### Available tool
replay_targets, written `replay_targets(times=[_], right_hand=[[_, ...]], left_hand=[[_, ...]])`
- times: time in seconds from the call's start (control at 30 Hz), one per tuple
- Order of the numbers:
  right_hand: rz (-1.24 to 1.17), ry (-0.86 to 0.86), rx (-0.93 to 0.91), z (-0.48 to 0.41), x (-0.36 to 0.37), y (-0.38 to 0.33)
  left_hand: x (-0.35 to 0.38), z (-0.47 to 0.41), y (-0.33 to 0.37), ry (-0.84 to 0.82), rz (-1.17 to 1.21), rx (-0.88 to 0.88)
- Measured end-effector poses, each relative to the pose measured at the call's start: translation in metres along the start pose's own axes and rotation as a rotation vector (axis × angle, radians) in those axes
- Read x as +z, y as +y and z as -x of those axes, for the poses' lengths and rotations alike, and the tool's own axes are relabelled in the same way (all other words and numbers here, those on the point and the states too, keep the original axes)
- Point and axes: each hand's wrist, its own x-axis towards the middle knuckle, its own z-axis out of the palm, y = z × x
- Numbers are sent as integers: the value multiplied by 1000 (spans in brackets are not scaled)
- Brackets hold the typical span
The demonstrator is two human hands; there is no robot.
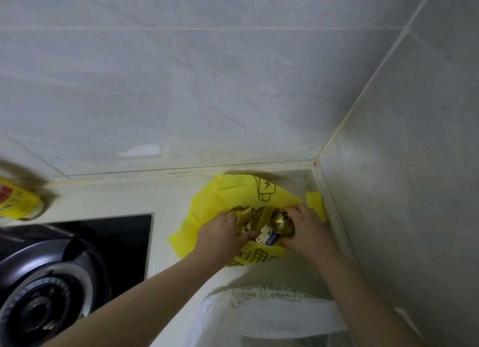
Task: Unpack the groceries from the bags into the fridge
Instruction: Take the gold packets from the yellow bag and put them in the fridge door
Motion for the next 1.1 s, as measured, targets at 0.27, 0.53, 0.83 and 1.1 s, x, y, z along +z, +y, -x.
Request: replay_targets(times=[0.27,0.53,0.83,1.1], right_hand=[[-87,-51,30,0,6,4],[-98,-53,51,-1,10,5],[-119,-17,67,-2,13,4],[-136,-22,94,-1,12,2]], left_hand=[[13,3,-5,-111,-56,-65],[18,4,-3,-136,-101,-83],[18,7,1,-53,32,-131],[18,2,5,-147,-62,-102]])
